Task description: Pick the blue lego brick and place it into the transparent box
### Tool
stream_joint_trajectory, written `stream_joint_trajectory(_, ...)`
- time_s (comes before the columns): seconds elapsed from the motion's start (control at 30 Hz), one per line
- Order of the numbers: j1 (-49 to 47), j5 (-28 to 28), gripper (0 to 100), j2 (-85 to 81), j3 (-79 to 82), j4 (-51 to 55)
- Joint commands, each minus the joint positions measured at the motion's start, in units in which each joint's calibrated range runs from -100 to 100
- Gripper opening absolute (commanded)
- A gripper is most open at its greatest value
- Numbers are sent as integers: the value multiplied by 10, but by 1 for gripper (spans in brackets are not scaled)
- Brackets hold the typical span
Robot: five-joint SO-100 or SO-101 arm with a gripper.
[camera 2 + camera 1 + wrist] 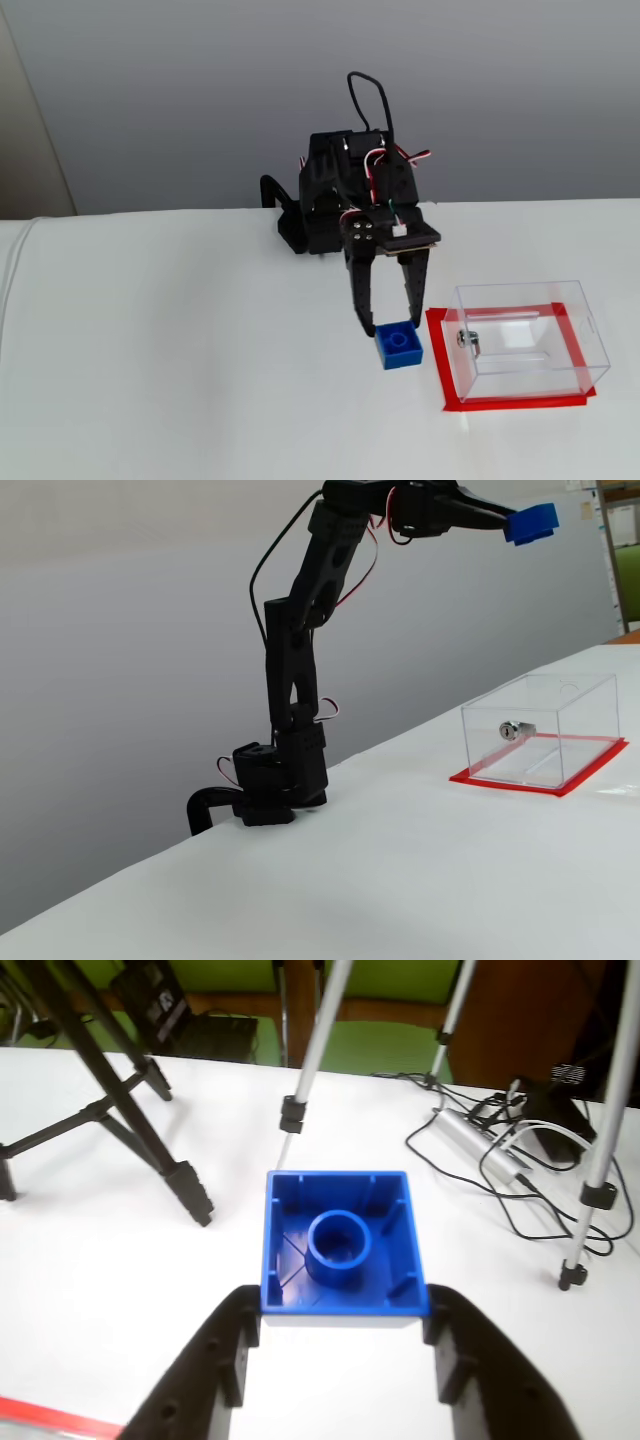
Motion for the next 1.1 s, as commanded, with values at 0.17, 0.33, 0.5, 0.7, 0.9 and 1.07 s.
stream_joint_trajectory(0.17,-164,2,13,-34,-4,28)
stream_joint_trajectory(0.33,-267,3,13,-34,33,27)
stream_joint_trajectory(0.5,-356,3,13,-37,112,27)
stream_joint_trajectory(0.7,-431,2,13,-36,165,25)
stream_joint_trajectory(0.9,-483,2,13,-36,219,26)
stream_joint_trajectory(1.07,-510,2,13,-37,255,27)
